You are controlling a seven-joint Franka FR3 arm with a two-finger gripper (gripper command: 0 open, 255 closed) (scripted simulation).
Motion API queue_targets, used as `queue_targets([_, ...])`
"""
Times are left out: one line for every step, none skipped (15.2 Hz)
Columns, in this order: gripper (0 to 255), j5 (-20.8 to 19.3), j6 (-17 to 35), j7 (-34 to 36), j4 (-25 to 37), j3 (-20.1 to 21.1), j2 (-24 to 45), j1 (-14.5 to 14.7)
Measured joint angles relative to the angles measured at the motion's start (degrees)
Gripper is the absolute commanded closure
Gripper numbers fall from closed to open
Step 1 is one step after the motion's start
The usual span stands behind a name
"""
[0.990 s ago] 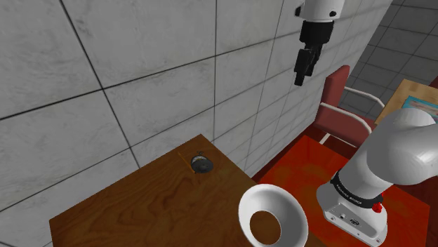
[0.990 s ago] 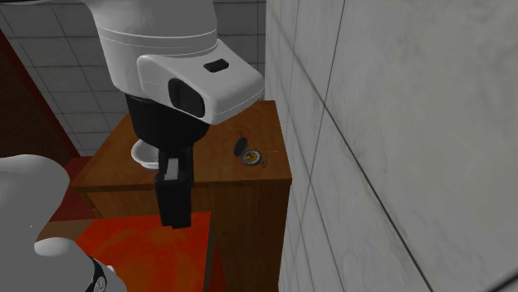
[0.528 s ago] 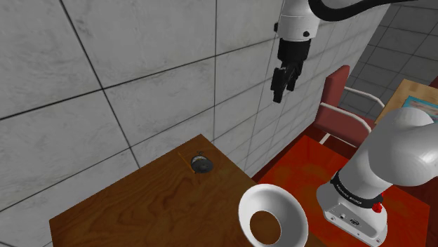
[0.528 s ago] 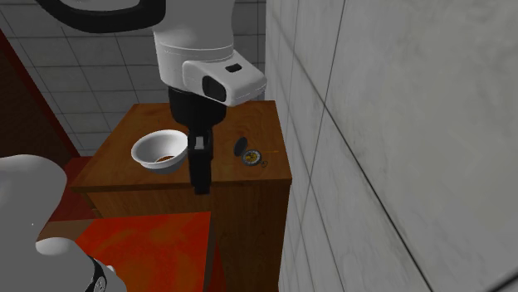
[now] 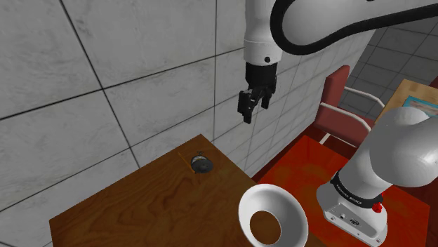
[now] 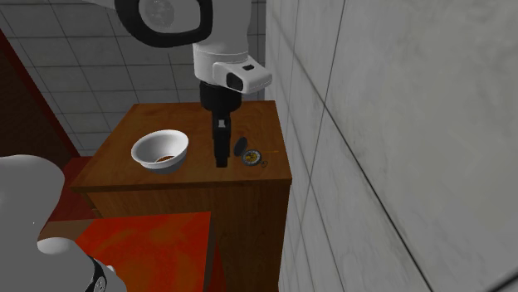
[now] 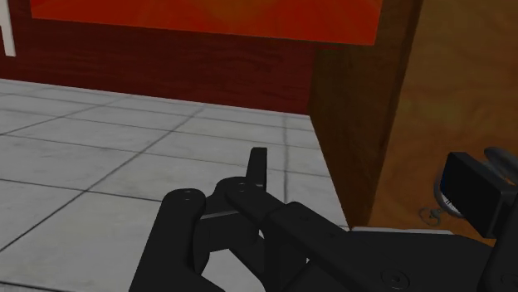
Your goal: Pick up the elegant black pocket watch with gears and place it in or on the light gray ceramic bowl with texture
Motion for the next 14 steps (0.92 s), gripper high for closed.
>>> queue_targets([0,0.20,1.15,1.59,0.56,1.34,1.59,0.16])
queue_targets([0,0.30,2.36,3.10,0.92,2.58,3.09,0.26])
queue_targets([0,0.47,3.29,4.96,1.69,4.06,4.64,0.51])
queue_targets([0,0.28,4.65,6.84,2.78,5.59,7.00,0.48])
queue_targets([0,-0.08,5.57,8.43,3.87,6.74,8.96,0.37])
queue_targets([0,-0.23,6.73,10.18,4.20,8.03,10.43,0.52])
queue_targets([0,-0.72,8.06,12.18,5.08,9.49,12.63,0.53])
queue_targets([0,-1.46,8.58,14.13,6.65,10.72,14.81,0.43])
queue_targets([0,-2.29,9.30,16.13,8.03,11.95,16.99,0.39])
queue_targets([0,-3.30,10.14,18.20,9.35,13.15,19.32,0.35])
queue_targets([0,-4.42,10.49,20.27,10.98,14.21,21.54,0.35])
queue_targets([0,-5.65,11.07,22.24,12.28,15.13,23.72,0.37])
queue_targets([0,-7.03,11.82,24.36,13.47,16.04,26.05,0.50])
queue_targets([0,-8.77,12.30,26.92,15.34,17.06,28.93,0.81])
